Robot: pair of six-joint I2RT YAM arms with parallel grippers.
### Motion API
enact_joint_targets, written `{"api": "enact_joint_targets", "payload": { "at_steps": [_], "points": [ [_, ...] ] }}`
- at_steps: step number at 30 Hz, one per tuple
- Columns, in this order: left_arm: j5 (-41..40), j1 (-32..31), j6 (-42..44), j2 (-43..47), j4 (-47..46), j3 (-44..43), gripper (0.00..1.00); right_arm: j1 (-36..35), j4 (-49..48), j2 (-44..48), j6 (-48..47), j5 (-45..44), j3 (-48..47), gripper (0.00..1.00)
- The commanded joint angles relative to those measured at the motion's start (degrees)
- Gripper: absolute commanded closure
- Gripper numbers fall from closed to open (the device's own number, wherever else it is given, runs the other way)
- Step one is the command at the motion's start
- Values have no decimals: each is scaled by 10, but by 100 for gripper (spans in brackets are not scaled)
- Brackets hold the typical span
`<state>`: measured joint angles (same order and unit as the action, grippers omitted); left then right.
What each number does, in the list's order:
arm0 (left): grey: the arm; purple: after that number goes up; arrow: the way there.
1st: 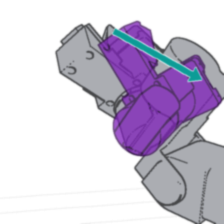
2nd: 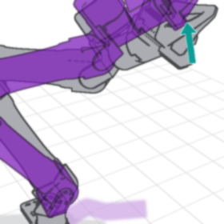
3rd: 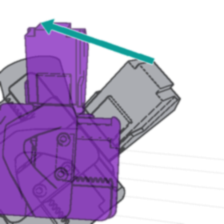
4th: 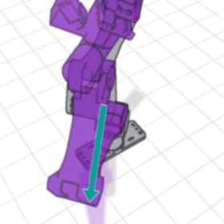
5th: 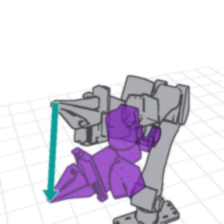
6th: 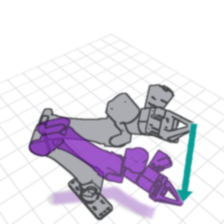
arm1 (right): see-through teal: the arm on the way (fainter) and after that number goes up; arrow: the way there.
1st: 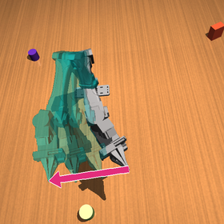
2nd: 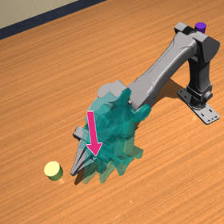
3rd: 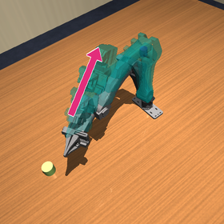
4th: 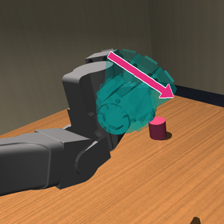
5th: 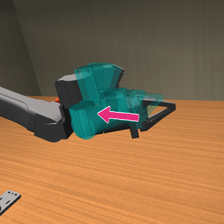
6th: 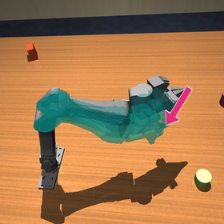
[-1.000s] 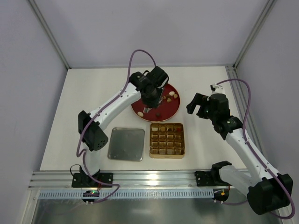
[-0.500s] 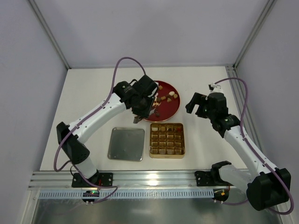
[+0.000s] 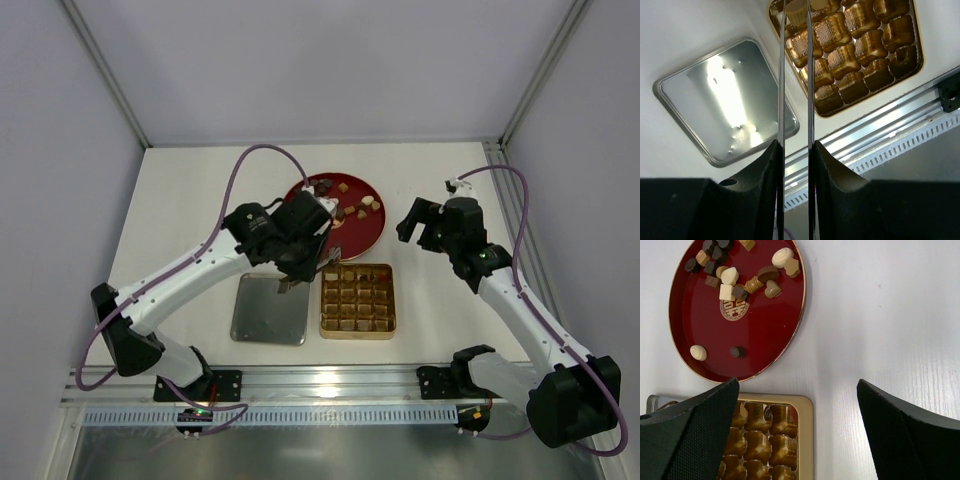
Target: Pack the chocolate
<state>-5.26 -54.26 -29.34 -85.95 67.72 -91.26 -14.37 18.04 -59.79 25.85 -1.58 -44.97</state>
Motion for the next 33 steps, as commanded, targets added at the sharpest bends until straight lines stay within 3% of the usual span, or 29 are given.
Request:
{"api": "enact_joint_targets", "payload": {
  "at_steps": [1,13,33],
  "points": [
    [-12,-14,-22,39,-18,19,70,2,-20,-2,4,-7,-3,0],
    [-14,-56,-62,73,-58,110,70,2,-20,-3,5,-5,-2,0],
    [-27,-66,-68,62,-70,123,66,1,-27,-2,8,-3,10,0]
  ]
}}
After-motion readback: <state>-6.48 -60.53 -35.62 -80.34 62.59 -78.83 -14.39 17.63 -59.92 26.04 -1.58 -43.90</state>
